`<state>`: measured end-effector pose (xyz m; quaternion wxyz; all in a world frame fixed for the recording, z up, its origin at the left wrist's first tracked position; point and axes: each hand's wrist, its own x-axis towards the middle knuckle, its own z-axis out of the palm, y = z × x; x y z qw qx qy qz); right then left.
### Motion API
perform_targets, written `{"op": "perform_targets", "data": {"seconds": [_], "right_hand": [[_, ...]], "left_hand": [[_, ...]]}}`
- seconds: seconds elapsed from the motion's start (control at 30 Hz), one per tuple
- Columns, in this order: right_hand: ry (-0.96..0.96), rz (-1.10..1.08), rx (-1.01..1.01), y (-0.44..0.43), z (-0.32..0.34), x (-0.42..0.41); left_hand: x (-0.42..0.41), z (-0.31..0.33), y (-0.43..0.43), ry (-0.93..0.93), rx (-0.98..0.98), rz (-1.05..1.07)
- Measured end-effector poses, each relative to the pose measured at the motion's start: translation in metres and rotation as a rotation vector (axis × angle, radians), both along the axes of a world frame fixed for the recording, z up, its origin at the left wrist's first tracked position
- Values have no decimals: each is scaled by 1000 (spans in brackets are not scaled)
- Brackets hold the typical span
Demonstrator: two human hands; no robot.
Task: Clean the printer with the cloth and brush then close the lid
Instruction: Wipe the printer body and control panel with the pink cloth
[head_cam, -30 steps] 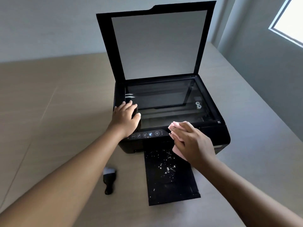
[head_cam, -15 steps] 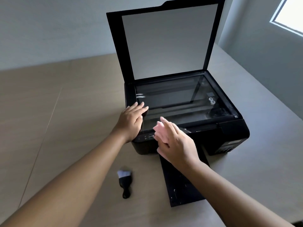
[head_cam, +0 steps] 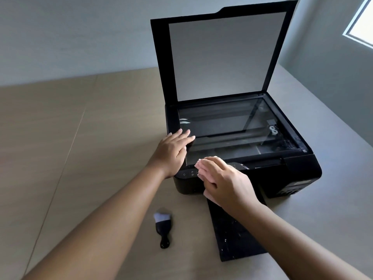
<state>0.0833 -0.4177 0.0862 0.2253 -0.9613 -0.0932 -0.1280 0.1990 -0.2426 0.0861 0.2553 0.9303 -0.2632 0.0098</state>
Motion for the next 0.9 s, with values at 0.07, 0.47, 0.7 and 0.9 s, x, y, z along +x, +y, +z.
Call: {"op": "perform_targets", "data": {"seconds": [0.07, 0.47, 0.7, 0.9], "right_hand": [[7, 34, -39, -6, 3, 1], [23, 31, -62, -60, 13, 0], [51, -96, -85, -145, 43, 8], [79, -151, -134, -161, 16, 10]], "left_hand": [[1, 0, 0, 0, 1, 1], [-13, 6, -22, 18, 8, 196], [-24, 4, -53, -20, 66, 433], [-27, -1, -63, -105, 99, 481]]}}
